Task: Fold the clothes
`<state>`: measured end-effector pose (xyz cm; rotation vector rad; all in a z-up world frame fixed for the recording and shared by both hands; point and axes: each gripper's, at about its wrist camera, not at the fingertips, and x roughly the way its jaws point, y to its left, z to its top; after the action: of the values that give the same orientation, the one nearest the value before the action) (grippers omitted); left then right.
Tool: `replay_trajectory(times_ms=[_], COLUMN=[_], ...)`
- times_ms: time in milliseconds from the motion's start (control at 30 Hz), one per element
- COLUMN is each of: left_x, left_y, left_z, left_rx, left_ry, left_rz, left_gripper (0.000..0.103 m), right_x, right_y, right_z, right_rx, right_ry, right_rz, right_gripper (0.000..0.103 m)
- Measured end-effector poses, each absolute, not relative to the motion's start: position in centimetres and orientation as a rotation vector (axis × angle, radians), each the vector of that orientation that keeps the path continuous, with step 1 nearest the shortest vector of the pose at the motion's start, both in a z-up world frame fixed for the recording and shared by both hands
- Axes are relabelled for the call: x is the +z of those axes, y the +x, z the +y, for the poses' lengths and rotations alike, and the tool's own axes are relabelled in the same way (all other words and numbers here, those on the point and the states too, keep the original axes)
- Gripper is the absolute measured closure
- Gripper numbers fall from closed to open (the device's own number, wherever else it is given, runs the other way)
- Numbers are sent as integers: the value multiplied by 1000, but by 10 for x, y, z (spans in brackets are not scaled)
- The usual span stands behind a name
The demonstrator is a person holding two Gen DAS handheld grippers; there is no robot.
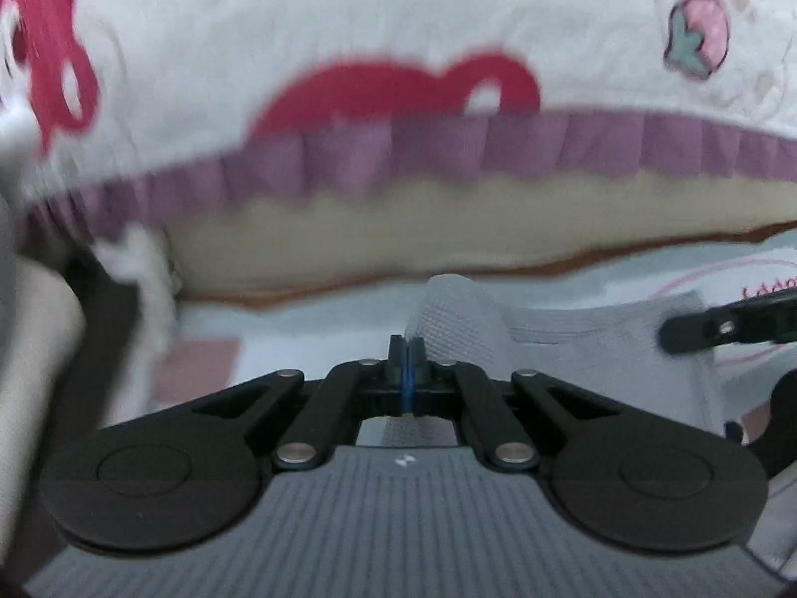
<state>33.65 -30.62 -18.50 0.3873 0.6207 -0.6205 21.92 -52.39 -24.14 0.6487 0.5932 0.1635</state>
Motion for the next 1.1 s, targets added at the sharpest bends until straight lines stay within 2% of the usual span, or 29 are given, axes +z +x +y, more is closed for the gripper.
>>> replay_trajectory(times_ms=[100, 133, 167, 233, 333, 433, 467, 500, 700, 833, 867, 967, 1033, 1067, 1100], left_x=[-191, -199, -207, -218, -213, -199, -196, -194, -206, -223, -227, -233, -232, -231, -232], left_y=[344, 347, 349, 355, 348, 319, 305, 293, 241, 232, 231, 228, 230, 231, 232], left_z=[-311, -314, -316, -314, -304, -312, -320, -327, -358, -359, -358, -351, -346, -344, -345], left_rx=[-536, -472, -386, -334, -370, -540, -599, -651, -852, -847, -845, -841, -851, -858, -860], left_ry=[392, 416, 454, 468, 349, 305, 333, 352, 366, 375, 379, 340, 267, 234, 235], left_rz=[647, 657, 659, 686, 739, 727, 716, 712, 810, 869, 882, 907, 921, 931, 930], left_gripper=[103, 103, 102, 99, 98, 89, 82, 77, 77, 74, 74, 73, 74, 76, 78], right_x=[-244, -245, -244, -234, -214, -193, -186, -183, -192, -206, -211, -230, -241, -243, -245], right_y=[231, 233, 234, 214, 170, 103, 79, 57, -34, -63, -67, -74, -73, -73, -73], right_z=[-521, -520, -519, -529, -554, -584, -594, -603, -648, -659, -661, -659, -649, -644, -639], right_rx=[97, 58, -11, -98, -173, -221, -237, -259, -293, -308, -313, -304, -263, -263, -264], right_ry=[577, 549, 506, 475, 486, 420, 381, 328, 277, 387, 430, 546, 578, 551, 525], right_rz=[650, 679, 716, 727, 696, 662, 656, 673, 857, 836, 823, 787, 762, 750, 739], right_gripper=[95, 87, 86, 85, 83, 82, 81, 77, 62, 45, 44, 44, 48, 64, 87])
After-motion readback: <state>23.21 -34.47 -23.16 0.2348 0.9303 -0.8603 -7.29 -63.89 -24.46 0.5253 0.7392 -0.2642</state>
